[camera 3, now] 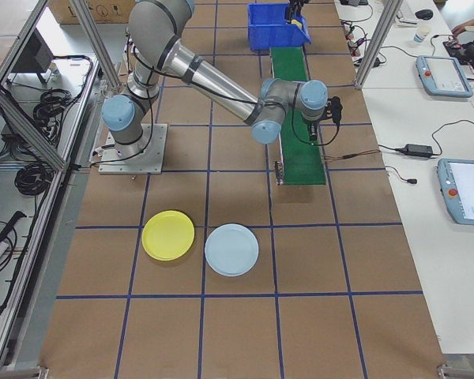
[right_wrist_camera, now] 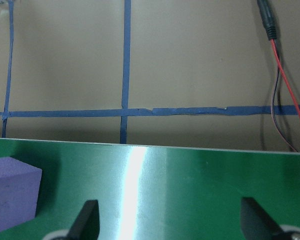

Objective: Move block left to right into plate

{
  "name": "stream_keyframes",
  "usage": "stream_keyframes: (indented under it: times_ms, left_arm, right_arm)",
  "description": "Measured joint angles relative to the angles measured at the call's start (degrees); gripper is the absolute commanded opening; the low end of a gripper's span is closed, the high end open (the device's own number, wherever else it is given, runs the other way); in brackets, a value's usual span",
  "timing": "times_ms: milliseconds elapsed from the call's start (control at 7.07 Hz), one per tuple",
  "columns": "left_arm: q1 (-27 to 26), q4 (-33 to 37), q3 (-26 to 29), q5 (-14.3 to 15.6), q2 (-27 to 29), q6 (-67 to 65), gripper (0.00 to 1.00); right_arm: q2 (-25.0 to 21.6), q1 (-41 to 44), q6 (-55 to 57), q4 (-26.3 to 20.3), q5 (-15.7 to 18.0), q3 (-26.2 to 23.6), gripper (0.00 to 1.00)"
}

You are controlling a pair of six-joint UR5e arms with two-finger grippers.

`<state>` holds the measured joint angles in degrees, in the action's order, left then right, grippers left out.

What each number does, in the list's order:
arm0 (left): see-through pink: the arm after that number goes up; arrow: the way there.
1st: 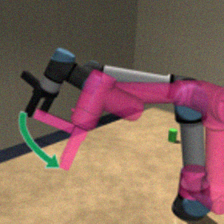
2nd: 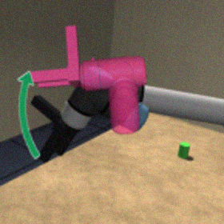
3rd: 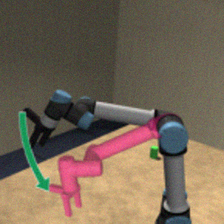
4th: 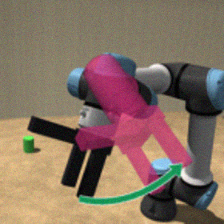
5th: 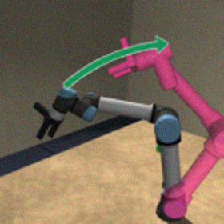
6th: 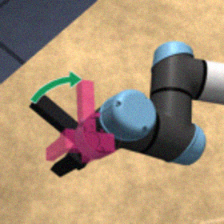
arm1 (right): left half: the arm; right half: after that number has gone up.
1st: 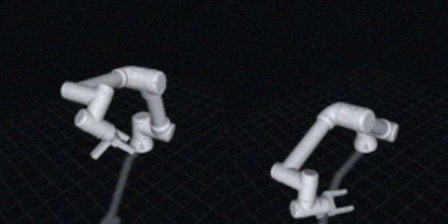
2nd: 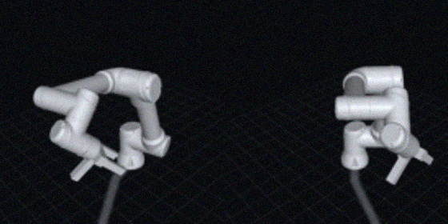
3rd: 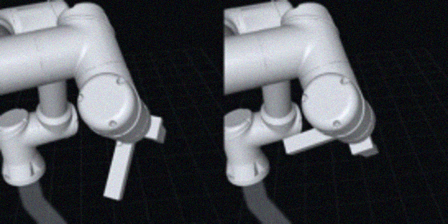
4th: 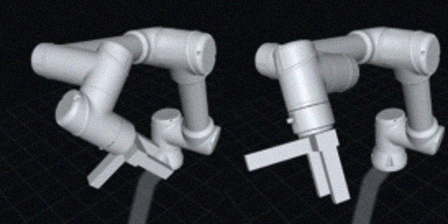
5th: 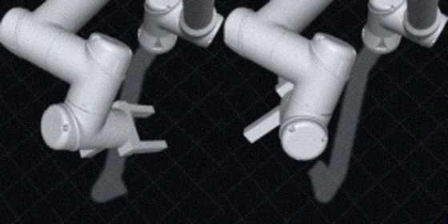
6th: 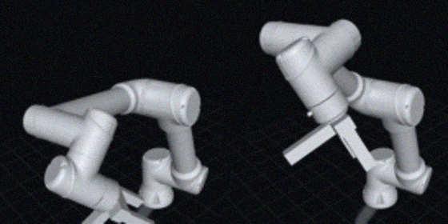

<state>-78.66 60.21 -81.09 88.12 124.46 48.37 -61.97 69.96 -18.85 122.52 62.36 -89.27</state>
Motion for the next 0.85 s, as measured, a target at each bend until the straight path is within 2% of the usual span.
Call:
stream_keyframes:
  times_ms: [707,848]
  left_arm:
    - [0.0,1.3,-1.9,-0.2,-0.3,0.1,1.00]
    - [0.0,1.0,-2.1,-0.6,-0.1,0.1,0.89]
  right_arm:
    - [0.2,0.0,0.0,0.0,-0.1,-0.1,1.00]
    - [0.2,0.0,0.1,0.0,-0.1,-0.1,1.00]
